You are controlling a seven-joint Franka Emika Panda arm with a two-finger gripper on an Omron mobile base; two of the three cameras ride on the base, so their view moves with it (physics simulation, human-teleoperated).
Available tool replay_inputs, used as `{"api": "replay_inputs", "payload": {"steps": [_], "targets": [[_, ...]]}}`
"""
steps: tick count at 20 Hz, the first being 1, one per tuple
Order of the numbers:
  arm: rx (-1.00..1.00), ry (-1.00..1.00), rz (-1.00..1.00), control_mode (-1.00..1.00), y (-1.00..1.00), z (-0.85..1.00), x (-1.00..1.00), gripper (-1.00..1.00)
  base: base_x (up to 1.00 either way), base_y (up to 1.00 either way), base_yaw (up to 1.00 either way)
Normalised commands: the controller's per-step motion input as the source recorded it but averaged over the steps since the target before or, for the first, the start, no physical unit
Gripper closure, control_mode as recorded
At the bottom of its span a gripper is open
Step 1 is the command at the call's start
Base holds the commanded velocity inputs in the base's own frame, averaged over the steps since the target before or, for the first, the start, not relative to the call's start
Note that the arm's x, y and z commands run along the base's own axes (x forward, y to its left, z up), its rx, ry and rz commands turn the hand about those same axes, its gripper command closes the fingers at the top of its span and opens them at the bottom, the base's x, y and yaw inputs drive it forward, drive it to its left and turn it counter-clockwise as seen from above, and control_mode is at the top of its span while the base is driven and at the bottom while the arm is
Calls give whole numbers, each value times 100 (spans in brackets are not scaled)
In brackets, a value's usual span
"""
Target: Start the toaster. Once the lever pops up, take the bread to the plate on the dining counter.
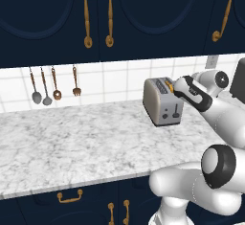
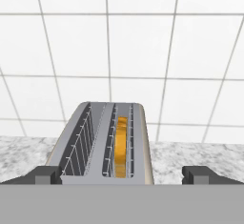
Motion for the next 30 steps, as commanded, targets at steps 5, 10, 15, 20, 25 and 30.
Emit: {"api": "replay_inputs", "payload": {"steps": [5, 10, 15, 20, 25, 30], "targets": [[0, 0, 0, -100, 0, 0, 0, -100, 0, 0, 0], [0, 0, 0, -100, 0, 0, 0, -100, 0, 0, 0], [0, 0, 0, -100, 0, 0, 0, -100, 0, 0, 0], [0, 0, 0, -100, 0, 0, 0, -100, 0, 0, 0], [0, 0, 0, -100, 0, 0, 0, -100, 0, 0, 0], [0, 0, 0, -100, 0, 0, 0, -100, 0, 0, 0]]}}
